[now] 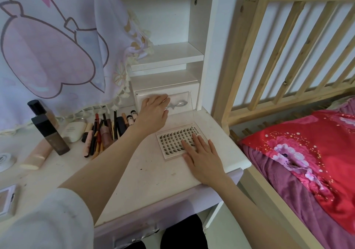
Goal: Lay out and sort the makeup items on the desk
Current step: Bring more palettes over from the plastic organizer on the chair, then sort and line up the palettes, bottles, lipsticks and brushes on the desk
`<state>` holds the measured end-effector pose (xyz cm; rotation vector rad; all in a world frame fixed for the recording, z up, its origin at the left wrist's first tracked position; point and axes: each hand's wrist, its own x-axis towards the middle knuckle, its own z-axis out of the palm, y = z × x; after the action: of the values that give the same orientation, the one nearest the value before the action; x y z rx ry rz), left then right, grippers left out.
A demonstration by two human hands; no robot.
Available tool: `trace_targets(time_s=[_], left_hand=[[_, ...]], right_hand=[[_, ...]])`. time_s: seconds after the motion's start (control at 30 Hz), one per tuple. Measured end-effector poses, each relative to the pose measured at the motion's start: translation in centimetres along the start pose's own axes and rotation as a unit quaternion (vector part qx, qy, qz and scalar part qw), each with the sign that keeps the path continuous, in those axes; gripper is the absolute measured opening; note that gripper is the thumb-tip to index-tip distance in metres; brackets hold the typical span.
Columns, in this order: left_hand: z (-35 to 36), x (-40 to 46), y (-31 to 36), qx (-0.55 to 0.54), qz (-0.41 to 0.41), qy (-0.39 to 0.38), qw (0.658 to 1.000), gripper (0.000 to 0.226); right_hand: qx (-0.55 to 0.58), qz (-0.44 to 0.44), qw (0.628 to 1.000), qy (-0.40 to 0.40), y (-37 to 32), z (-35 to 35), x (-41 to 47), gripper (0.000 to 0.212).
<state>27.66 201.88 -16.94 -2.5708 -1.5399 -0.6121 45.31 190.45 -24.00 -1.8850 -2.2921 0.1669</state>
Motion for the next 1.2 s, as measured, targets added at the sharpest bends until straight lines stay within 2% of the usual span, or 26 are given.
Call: trace_targets(time_s=[0.27,0.37,0.43,0.6,0.73,0.87,1.03,1.2], left_hand=[[-0.7,0.7,0.0,0.022,0.018,-0.089,0.996,0.055],[-1.0,0.3,-0.1,0.017,0.015,-0.119,0.993,0.059],[-1.5,-0.1,-0.1,0.016,0.007,-0.124,0.992,0.059],[-3.0,-3.9,0.3,-0.017,-0.002,-0.086,0.996,0.055],[-4.9,-9.4,0.6,-0.061,-0.032,-0.054,0.996,0.049],[-6.5,-15.0,-0.6,-0.030,-0.080,-0.026,0.996,0.046],[-7.6,-21.4,-4.4,-0.007,-0.129,-0.022,0.991,0.044],[-9.0,-28.0,-8.5,0.030,-0.173,-0.008,0.984,0.041]], right_hand=[[-0.003,0.013,1.000,-0.003,-0.2,0.1,0.3,0.081],[-0.013,0.012,1.000,-0.015,-0.1,-0.1,0.2,0.059],[-0.022,0.014,1.000,-0.016,-0.1,-0.5,0.1,0.054],[0.020,0.007,1.000,0.013,-1.1,-1.6,-0.5,0.056],[0.068,-0.037,0.995,0.058,-3.7,-2.9,-1.0,0.053],[0.112,-0.089,0.986,0.083,-7.9,-3.0,-1.0,0.048],[0.116,-0.170,0.976,0.070,-13.9,-1.3,-0.7,0.048],[0.131,-0.230,0.964,0.025,-20.7,0.8,-0.3,0.050]])
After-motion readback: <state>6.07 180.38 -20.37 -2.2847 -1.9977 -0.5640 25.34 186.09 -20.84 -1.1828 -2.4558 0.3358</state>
